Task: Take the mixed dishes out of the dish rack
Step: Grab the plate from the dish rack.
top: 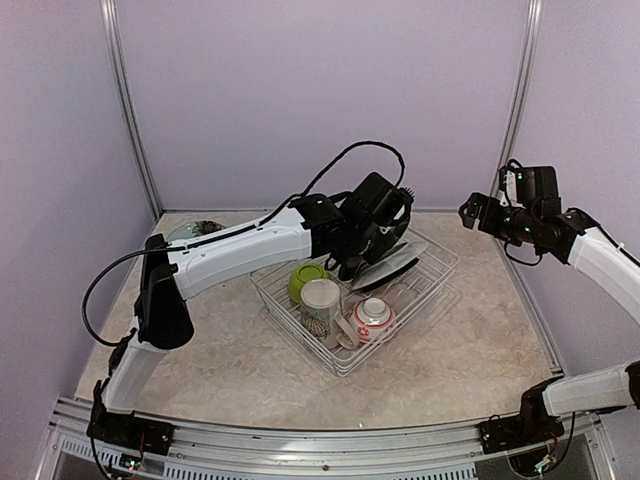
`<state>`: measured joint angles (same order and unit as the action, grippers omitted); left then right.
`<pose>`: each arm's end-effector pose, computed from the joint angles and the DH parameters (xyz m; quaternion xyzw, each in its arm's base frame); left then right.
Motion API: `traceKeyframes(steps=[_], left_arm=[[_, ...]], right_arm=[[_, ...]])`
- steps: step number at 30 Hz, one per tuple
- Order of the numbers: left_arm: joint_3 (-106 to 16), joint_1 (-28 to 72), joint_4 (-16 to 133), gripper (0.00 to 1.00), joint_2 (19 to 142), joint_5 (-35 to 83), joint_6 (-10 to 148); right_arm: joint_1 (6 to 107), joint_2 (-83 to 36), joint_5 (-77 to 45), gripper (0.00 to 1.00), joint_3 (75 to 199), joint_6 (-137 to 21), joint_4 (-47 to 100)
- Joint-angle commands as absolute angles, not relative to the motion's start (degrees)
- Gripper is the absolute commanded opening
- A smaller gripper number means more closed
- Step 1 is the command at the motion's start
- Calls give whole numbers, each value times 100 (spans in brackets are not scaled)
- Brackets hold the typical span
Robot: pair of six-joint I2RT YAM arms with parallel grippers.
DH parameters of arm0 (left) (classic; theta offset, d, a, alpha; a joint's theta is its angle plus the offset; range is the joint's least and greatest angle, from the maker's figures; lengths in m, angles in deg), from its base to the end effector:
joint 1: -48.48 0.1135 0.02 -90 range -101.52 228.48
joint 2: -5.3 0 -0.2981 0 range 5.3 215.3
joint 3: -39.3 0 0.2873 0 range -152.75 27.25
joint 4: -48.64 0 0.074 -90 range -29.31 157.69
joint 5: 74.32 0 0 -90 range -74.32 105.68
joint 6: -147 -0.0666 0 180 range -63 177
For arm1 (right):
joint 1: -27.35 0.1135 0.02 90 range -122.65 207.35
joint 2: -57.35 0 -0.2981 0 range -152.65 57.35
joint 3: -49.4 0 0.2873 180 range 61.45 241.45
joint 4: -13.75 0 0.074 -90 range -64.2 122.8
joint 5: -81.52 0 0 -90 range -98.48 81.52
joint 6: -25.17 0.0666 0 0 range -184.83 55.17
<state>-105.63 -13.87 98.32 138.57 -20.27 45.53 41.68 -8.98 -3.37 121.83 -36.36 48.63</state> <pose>0.3161 -0.5191 0.3098 0.4053 0.7649 0.0714 0.4956 0.3009 0.0707 0.3495 0.1284 0.8505 0.1499 0.4876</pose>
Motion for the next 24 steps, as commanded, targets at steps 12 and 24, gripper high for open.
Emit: traceKeyframes(steps=[12, 24], left_arm=[[-11305, -1090, 10905, 31, 14014, -1707, 5491], [-11460, -909, 11175, 54, 14282, -1637, 5460]], right_arm=[[4159, -931, -437, 100, 12069, -3593, 4726], [4159, -987, -495, 100, 12055, -3579, 4700]])
